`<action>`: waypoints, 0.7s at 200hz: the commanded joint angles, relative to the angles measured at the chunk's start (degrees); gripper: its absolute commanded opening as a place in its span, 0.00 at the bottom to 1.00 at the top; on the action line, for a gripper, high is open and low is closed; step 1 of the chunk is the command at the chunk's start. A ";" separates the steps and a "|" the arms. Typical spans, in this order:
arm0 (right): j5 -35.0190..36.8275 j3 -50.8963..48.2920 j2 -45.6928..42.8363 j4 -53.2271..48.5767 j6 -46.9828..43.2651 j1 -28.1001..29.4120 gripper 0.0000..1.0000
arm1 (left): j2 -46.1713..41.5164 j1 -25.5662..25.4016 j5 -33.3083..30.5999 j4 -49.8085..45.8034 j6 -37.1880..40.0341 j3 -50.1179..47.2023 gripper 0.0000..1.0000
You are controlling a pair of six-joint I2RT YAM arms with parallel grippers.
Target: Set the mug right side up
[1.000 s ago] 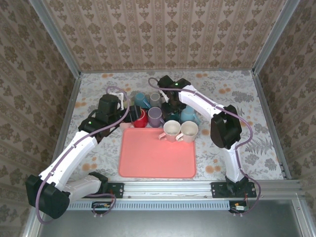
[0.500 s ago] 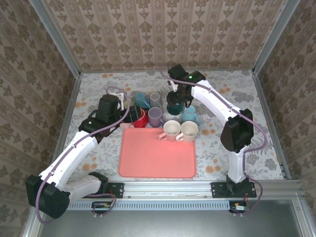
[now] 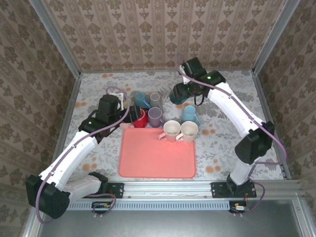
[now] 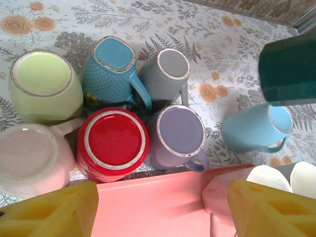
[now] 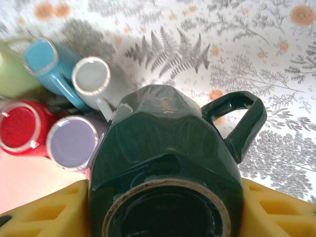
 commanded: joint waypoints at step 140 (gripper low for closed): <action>-27.08 -26.31 -24.34 32.63 10.31 -3.94 0.37 | -0.90 0.19 9.53 3.27 1.79 0.40 0.72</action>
